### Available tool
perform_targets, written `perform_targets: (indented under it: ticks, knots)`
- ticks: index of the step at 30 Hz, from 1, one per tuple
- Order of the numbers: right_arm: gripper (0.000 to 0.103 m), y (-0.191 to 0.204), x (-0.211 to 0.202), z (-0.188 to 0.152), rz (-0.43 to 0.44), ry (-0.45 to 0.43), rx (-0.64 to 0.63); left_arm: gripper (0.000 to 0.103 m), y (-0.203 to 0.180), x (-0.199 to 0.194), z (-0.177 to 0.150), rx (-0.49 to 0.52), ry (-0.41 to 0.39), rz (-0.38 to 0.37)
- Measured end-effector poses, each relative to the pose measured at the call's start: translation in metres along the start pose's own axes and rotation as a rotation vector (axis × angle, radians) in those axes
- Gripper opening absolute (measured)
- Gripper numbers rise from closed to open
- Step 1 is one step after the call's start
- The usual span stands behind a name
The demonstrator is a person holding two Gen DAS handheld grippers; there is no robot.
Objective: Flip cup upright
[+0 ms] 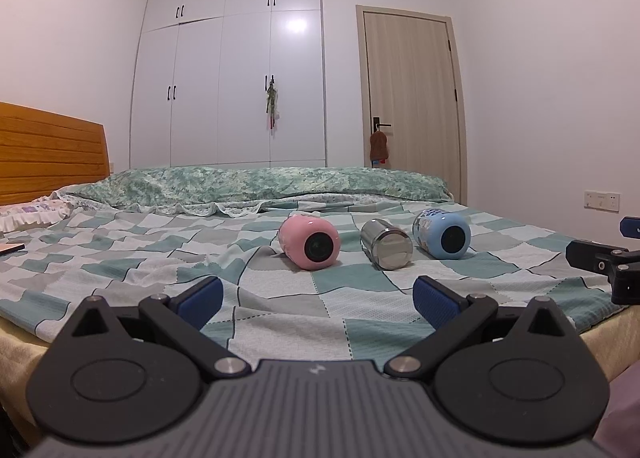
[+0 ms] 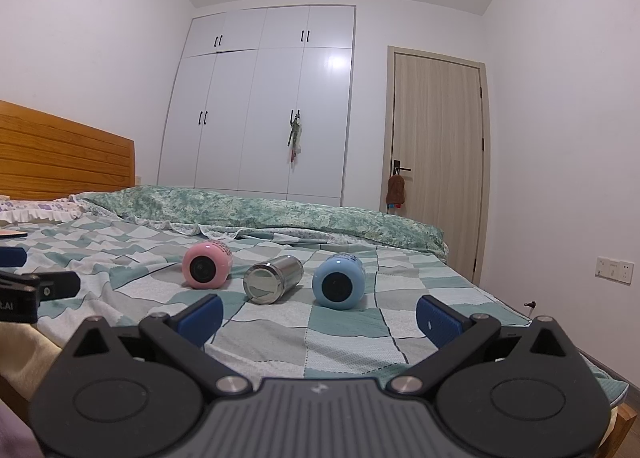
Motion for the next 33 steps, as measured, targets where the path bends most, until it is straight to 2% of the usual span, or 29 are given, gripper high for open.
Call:
perform_targets:
  ticks: [33]
  knots:
    - [0.103,0.0007,-0.0002,0.0003,0.000,0.000,-0.002,0.103,0.0005,-0.0013,0.0011,-0.003,-0.004,-0.003]
Point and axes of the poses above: each gripper's, at about its wrist camera, not at the fingertips, and x roughly the way its jaws point, y to its left, z to its top, the point moved 2 cm from there along x, roughly the way its jaws point, and after that the axes turned 11 degrees about z, right-handed, at the moved point
